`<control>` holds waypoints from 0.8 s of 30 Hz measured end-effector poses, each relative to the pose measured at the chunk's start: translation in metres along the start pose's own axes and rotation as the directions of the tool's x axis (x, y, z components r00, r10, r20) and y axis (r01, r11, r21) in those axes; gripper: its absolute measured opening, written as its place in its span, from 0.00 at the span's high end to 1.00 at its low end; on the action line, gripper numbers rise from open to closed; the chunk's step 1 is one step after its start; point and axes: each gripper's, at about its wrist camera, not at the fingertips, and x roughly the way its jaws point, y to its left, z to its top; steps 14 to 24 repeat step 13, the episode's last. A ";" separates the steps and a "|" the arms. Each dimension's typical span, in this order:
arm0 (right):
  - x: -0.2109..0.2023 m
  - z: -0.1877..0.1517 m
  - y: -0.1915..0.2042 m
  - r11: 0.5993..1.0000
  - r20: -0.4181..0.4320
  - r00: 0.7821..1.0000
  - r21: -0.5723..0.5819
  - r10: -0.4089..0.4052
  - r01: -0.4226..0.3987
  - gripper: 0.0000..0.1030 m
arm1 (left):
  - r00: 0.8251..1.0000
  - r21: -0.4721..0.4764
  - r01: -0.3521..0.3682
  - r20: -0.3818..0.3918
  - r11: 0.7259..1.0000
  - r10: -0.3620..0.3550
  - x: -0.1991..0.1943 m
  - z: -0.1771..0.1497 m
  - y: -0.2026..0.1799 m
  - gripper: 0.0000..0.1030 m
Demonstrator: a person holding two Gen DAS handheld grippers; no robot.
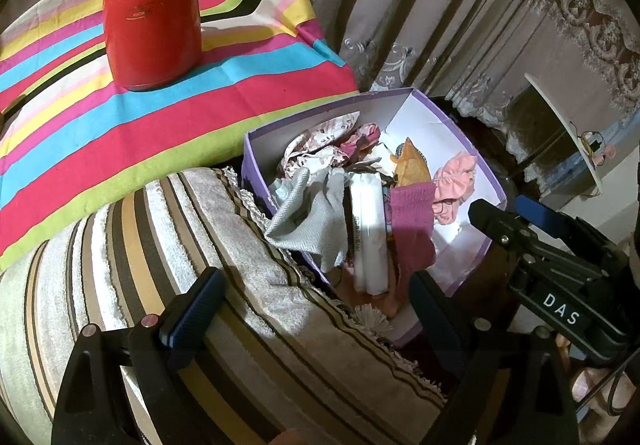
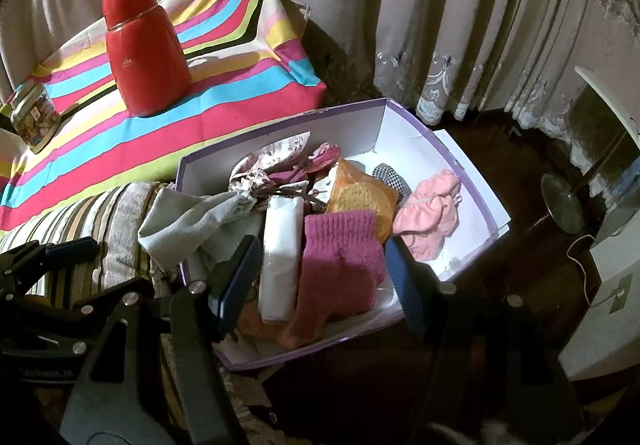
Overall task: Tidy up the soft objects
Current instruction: 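Withdraw both open grippers from above the white box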
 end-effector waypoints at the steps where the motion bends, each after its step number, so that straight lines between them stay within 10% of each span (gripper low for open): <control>1: 0.001 0.000 0.000 1.000 -0.001 1.000 -0.001 0.000 0.000 0.34 | 1.000 0.002 -0.001 -0.001 1.000 0.001 0.000 0.000 0.000 0.08; 24: 0.005 0.000 -0.002 1.000 -0.012 1.000 0.001 0.001 -0.001 0.33 | 1.000 0.042 0.016 0.014 0.999 -0.016 0.000 0.001 -0.005 0.02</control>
